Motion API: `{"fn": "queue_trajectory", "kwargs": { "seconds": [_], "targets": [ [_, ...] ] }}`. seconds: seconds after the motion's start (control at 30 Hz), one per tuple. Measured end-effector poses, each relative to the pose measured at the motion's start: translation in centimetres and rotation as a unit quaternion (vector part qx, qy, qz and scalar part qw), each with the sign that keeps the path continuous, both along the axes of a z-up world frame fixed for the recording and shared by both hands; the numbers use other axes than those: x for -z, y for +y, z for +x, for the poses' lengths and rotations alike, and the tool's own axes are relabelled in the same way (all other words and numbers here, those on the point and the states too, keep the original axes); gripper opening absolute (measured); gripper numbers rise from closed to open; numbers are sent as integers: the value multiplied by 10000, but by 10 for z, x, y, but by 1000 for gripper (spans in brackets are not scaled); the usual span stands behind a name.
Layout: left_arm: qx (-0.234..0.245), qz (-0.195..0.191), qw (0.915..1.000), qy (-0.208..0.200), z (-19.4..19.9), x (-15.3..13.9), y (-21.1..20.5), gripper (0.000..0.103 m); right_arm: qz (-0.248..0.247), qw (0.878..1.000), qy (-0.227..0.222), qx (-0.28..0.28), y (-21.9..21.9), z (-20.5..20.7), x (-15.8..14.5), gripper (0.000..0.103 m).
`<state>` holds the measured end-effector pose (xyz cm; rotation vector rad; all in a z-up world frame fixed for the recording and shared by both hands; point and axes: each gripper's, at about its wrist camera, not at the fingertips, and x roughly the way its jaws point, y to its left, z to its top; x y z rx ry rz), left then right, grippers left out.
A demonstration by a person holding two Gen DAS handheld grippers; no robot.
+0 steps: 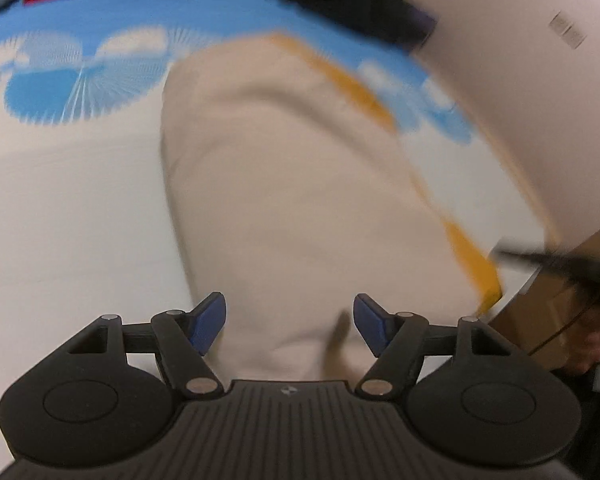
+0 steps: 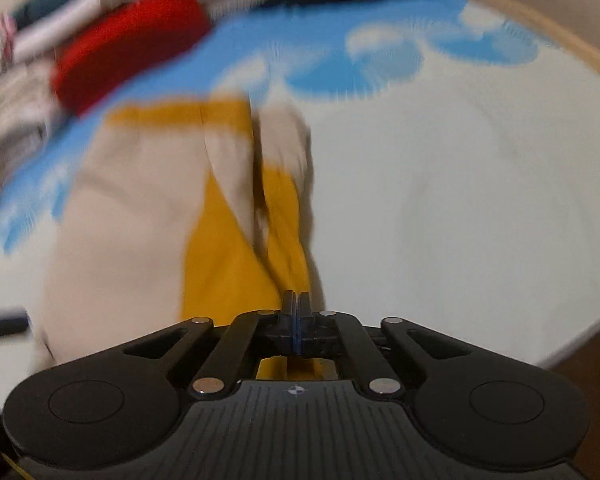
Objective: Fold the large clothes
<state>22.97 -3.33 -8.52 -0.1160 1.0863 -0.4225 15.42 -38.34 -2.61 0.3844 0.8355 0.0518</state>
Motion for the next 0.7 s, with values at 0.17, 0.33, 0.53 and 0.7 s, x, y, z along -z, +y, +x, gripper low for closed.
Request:
{"fn": "queue_trajectory", "kwargs": {
  "seconds": [0.17,0.33,0.53,0.7],
  "targets": [
    [481,705,9961,211,0,23,-15,77,484,9973,452,-321,5,15,14,52],
    [52,-289,9995,147,2,4,11,76,290,9928,935,-687,19,16,28,5],
    [-19,-448,9989,155,-5,-7,18,65,884,9954,355,-138,-14,-7,8,1],
    [475,699,9959,311,-10,18,-7,65,12,9922,1122,-534,9,4,32,1]
  ]
}}
